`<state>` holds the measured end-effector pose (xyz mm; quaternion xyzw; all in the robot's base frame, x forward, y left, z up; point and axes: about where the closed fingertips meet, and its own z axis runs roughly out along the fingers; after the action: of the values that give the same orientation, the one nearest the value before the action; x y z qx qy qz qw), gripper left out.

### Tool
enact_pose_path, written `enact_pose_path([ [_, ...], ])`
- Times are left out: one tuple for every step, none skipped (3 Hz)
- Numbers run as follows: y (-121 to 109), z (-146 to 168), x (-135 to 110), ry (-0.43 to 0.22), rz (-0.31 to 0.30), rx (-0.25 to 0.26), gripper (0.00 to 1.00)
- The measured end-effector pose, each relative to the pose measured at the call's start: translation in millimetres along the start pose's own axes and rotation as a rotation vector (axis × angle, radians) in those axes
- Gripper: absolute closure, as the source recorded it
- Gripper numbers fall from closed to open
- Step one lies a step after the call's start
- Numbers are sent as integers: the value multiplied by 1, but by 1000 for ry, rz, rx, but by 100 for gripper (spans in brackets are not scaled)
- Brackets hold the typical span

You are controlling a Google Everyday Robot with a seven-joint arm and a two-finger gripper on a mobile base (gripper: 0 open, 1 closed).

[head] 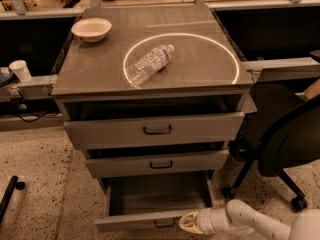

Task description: Close bottom drawer

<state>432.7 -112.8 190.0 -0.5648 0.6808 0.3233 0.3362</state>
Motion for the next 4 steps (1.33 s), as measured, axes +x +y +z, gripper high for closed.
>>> enact_pose_path([
  [0,0,0,0,0,0,37],
  [0,0,0,0,0,0,6],
  [0,0,0,0,0,0,0],
  [1,3,-1,-5,0,-8,0],
])
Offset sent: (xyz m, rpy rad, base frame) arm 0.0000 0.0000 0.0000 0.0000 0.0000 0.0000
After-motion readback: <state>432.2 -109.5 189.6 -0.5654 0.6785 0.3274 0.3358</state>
